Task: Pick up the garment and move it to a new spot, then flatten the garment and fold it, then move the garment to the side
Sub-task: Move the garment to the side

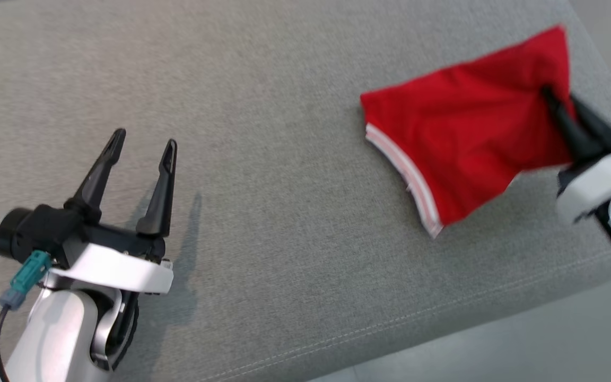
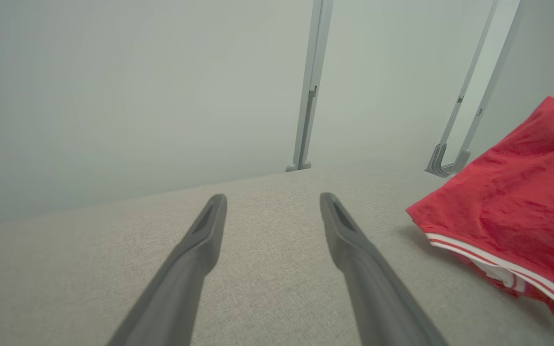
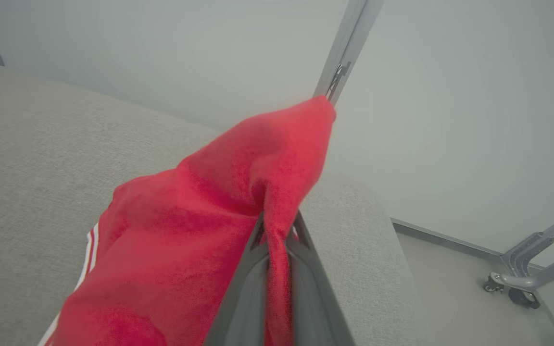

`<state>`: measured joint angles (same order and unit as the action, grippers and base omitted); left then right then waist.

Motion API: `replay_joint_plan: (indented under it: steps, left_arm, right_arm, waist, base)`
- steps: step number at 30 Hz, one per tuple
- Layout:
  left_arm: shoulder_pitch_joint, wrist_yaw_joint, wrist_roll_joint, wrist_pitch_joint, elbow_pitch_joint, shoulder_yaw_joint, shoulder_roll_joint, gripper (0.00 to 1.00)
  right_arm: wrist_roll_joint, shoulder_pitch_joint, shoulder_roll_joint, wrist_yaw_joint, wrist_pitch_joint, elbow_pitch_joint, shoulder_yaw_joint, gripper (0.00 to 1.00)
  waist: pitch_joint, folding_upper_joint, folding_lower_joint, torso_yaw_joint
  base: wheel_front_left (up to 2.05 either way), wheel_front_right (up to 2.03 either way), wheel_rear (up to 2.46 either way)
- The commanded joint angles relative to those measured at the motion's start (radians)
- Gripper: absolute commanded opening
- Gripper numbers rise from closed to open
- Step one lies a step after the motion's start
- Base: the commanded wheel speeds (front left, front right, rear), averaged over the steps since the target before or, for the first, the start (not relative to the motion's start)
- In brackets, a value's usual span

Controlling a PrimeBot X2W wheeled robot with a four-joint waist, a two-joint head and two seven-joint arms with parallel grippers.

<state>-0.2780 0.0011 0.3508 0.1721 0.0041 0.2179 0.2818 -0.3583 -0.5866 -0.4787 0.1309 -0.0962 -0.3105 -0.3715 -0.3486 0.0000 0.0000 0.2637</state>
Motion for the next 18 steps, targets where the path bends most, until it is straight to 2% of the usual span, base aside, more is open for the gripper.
replay_joint_plan:
  steps: [1,4,9,15,16,17,18]
  left_arm:
    - [-0.047,-0.001,-0.010,-0.008,-0.039,-0.033,0.028,1.00]
    - [-0.085,-0.007,-0.019,-0.032,-0.074,-0.021,0.038,1.00]
    - [-0.139,-0.022,-0.035,-0.058,-0.123,0.008,0.045,1.00]
    - [-0.180,-0.034,-0.046,-0.076,-0.146,0.018,0.065,1.00]
    - [-0.185,-0.036,-0.047,-0.076,-0.148,0.020,0.067,1.00]
    - [-0.190,-0.038,-0.048,-0.075,-0.149,0.022,0.068,1.00]
    - [-0.193,-0.039,-0.049,-0.075,-0.148,0.023,0.070,1.00]
  right_arm:
    - [0.001,-0.049,-0.038,0.000,-0.017,-0.012,-0.014,0.00]
    - [0.012,-0.171,-0.071,0.000,-0.040,-0.136,-0.033,0.00]
    - [0.070,-0.302,-0.130,0.000,-0.079,-0.349,0.001,0.00]
    - [0.161,-0.405,-0.142,0.000,-0.124,-0.541,0.063,0.00]
    - [0.174,-0.418,-0.136,0.000,-0.130,-0.576,0.092,0.10]
    - [0.189,-0.427,-0.127,0.000,-0.133,-0.615,0.119,0.46]
    - [0.209,-0.434,-0.116,0.000,-0.139,-0.643,0.143,1.00]
  waist:
    - [-0.081,0.0000,0.0000,0.067]
    - [-0.136,0.0000,0.0000,0.071]
    - [-0.227,0.0000,0.0000,0.037]
    - [-0.316,0.0000,0.0000,0.000]
    - [-0.324,0.0000,0.0000,-0.005]
    - [-0.331,0.0000,0.0000,-0.010]
    - [-0.334,0.0000,0.0000,-0.014]
  base:
    - [0.00,0.00,0.00]
    - [0.00,0.00,0.00]
    - [0.00,0.00,0.00]
    - [0.00,0.00,0.00]
    - [0.00,0.00,0.00]
    - [0.00,0.00,0.00]
    - [0.00,0.00,0.00]
